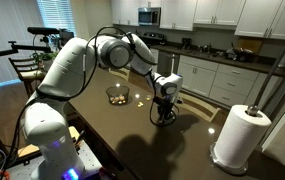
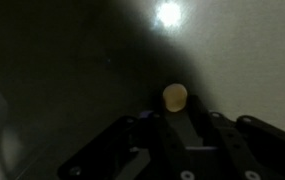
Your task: Take the orange object from the table and place in the black basket
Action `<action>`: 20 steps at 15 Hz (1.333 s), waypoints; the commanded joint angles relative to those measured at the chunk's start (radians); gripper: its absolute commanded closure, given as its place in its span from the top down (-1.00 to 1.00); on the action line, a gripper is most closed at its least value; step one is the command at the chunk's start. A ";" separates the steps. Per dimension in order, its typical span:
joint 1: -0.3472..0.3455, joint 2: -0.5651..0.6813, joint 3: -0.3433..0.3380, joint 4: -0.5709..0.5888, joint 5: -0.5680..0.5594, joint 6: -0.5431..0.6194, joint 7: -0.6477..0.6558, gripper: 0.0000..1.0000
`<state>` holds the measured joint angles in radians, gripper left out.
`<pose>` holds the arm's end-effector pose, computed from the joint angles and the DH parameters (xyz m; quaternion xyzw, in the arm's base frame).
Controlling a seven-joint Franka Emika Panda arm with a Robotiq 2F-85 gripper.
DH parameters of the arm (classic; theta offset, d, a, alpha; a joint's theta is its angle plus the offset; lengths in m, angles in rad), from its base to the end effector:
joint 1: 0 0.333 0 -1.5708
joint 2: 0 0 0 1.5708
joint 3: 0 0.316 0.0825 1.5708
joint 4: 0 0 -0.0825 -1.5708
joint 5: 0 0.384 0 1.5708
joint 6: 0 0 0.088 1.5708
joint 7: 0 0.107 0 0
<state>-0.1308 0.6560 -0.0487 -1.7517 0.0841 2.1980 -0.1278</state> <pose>0.6311 -0.1096 0.1807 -0.9932 0.0503 0.1003 0.0317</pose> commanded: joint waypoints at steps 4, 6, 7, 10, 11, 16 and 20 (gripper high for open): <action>-0.008 0.031 0.001 0.048 0.004 -0.083 0.035 -0.09; -0.007 0.035 0.001 0.053 0.002 -0.091 0.038 -0.28; -0.007 0.036 0.000 0.058 0.002 -0.094 0.039 -0.39; -0.007 0.039 -0.004 0.066 0.002 -0.106 0.041 -0.80; -0.007 0.040 -0.004 0.069 0.002 -0.109 0.042 -0.90; 0.002 -0.004 0.000 0.042 -0.002 -0.118 0.038 -0.89; 0.039 -0.082 0.006 -0.019 -0.030 -0.077 0.037 -0.91</action>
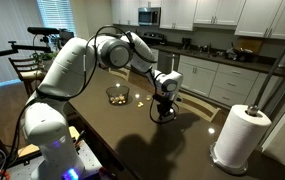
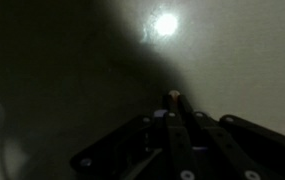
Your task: Take the orange object from the table and place in the black basket
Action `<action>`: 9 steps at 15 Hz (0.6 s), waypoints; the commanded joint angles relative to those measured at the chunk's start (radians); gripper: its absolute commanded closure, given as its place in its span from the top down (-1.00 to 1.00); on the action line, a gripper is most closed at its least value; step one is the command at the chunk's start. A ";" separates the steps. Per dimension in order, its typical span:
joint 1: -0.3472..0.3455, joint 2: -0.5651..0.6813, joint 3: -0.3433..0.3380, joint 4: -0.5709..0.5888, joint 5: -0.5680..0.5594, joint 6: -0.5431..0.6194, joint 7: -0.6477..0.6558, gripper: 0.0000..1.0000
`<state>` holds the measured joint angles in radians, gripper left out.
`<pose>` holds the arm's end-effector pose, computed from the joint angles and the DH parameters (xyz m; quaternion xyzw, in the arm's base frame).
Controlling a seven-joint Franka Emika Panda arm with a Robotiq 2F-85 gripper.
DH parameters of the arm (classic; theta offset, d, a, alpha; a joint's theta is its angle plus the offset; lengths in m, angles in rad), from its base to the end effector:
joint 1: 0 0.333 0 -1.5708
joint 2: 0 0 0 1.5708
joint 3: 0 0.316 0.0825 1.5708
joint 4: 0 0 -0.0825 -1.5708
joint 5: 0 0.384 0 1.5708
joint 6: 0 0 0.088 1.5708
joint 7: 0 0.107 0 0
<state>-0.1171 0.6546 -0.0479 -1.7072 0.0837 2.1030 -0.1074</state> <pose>0.6366 -0.0997 0.1929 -0.9902 0.0512 0.1247 0.0352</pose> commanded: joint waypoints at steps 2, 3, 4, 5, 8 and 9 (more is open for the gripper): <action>0.051 -0.127 0.009 -0.095 -0.051 0.035 0.019 -0.91; 0.064 -0.150 0.012 -0.111 -0.065 0.043 0.015 -0.91; 0.079 -0.177 0.016 -0.130 -0.079 0.048 0.014 -0.91; 0.093 -0.200 0.020 -0.147 -0.095 0.053 0.013 -0.91; 0.134 -0.256 0.045 -0.188 -0.130 0.056 0.003 -0.91; 0.149 -0.270 0.055 -0.199 -0.143 0.055 0.003 -0.91</action>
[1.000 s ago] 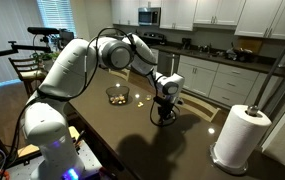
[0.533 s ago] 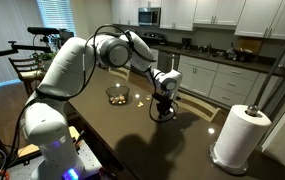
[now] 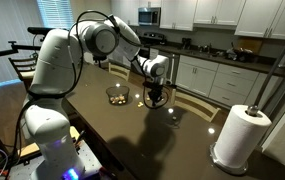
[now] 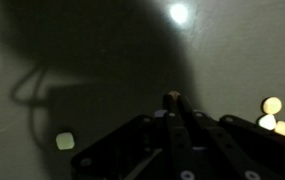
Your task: Take the orange object from the table and place in the black basket
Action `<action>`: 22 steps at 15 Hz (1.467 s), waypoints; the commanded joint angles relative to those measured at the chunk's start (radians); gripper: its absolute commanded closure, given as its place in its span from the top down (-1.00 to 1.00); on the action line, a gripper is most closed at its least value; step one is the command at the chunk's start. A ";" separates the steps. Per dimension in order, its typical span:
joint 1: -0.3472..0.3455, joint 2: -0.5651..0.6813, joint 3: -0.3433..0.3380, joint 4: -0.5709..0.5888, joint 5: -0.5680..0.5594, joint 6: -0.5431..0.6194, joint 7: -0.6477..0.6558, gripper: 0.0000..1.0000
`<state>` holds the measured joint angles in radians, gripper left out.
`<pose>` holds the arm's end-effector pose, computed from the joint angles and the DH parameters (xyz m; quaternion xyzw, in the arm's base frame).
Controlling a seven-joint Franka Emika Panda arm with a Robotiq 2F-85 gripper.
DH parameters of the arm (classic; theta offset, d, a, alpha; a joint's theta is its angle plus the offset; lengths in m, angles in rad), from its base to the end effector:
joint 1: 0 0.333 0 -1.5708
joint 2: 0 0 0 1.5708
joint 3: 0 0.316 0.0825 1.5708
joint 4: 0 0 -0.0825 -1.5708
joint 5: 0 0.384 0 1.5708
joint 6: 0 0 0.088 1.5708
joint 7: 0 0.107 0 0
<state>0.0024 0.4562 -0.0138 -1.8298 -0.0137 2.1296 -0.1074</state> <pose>0.6275 -0.0072 0.2714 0.9955 0.0524 -0.0785 0.0039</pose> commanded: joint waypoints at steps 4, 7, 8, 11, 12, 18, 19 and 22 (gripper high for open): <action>0.082 -0.107 0.064 -0.083 -0.092 0.014 -0.019 -0.91; 0.121 -0.110 0.092 -0.060 -0.138 -0.012 -0.025 -0.91; 0.133 -0.112 0.099 -0.055 -0.154 -0.021 -0.027 -0.91; 0.160 -0.114 0.124 -0.045 -0.182 -0.035 -0.044 -0.91; 0.168 -0.112 0.132 -0.040 -0.189 -0.040 -0.049 -0.91; 0.211 -0.098 0.177 -0.009 -0.198 -0.102 -0.085 -0.91; 0.218 -0.099 0.185 -0.007 -0.197 -0.113 -0.092 -0.91; 0.234 -0.102 0.210 -0.005 -0.190 -0.143 -0.117 -0.91</action>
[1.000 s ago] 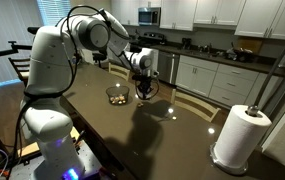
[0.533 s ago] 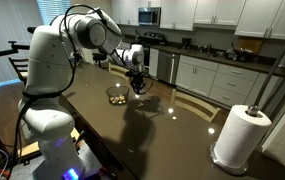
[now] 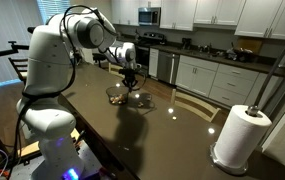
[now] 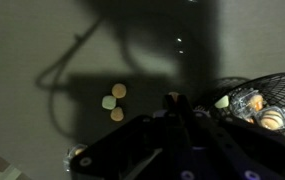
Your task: Take the orange object from the table and place in the black basket
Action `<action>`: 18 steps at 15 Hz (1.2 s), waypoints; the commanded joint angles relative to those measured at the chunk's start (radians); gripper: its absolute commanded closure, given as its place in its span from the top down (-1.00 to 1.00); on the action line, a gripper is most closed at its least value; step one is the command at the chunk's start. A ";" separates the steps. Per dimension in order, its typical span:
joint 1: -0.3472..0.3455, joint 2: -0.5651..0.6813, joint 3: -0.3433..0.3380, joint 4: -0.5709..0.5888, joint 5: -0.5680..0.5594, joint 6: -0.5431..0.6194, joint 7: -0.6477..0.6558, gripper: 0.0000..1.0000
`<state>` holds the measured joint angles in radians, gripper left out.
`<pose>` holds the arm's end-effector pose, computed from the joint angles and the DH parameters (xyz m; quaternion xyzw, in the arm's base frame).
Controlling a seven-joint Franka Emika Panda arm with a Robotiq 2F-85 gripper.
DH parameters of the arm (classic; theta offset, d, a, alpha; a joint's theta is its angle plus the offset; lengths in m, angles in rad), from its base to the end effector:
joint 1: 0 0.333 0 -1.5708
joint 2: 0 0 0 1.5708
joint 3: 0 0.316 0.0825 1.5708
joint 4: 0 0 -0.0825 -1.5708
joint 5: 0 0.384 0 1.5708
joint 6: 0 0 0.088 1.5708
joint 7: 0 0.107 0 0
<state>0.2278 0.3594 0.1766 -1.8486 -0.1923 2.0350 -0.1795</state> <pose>0.5719 0.2265 0.3204 0.9386 0.3312 -0.0759 0.0597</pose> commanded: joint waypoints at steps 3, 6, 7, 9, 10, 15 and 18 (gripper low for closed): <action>0.030 0.000 0.043 0.016 -0.015 -0.065 -0.056 -0.91; 0.061 0.019 0.061 0.035 -0.026 -0.102 -0.050 -0.91; 0.071 0.024 0.065 0.040 -0.028 -0.115 -0.048 -0.91; 0.089 0.032 0.074 0.050 -0.029 -0.139 -0.049 -0.91; 0.097 0.033 0.079 0.052 -0.031 -0.143 -0.050 -0.91; 0.102 0.004 0.095 0.012 -0.060 -0.062 -0.102 -0.91; 0.088 -0.012 0.102 -0.011 -0.043 -0.011 -0.150 -0.91</action>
<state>0.3361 0.3778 0.2674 -1.8245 -0.2281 1.9720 -0.2667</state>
